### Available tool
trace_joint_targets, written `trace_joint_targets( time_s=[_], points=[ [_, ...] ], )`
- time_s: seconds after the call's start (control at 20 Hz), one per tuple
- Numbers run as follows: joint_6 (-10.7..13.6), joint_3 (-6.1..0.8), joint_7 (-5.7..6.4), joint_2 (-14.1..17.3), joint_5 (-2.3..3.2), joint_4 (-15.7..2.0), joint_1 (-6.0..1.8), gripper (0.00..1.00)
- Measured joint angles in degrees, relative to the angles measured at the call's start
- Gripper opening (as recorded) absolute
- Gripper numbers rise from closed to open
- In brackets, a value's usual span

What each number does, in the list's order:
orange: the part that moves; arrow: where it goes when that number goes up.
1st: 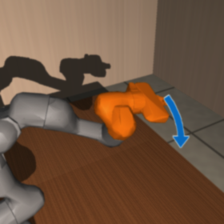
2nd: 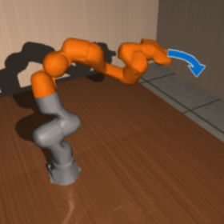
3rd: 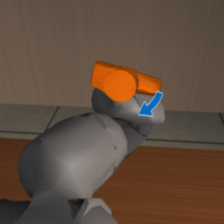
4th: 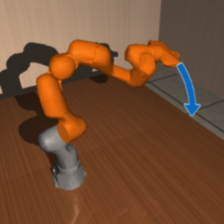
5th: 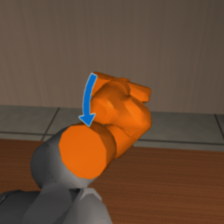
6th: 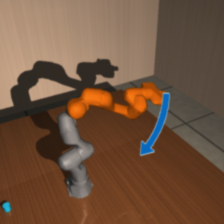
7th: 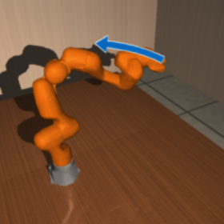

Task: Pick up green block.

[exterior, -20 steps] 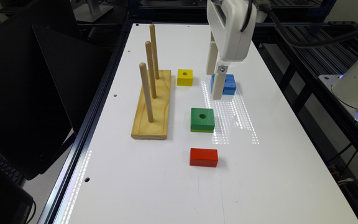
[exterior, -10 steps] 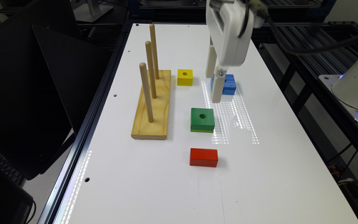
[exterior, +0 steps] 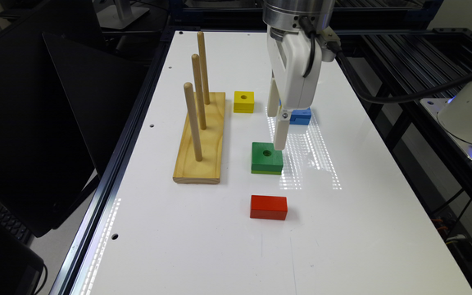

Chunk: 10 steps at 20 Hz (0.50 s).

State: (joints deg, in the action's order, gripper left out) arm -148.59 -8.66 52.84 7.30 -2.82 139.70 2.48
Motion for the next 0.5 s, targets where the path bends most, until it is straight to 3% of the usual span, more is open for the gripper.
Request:
trace_joint_targets(
  time_s=[0.5],
  points=[
    [-0.8,0.0,0.0,1.4,0.0,0.0,0.0,1.0]
  ],
)
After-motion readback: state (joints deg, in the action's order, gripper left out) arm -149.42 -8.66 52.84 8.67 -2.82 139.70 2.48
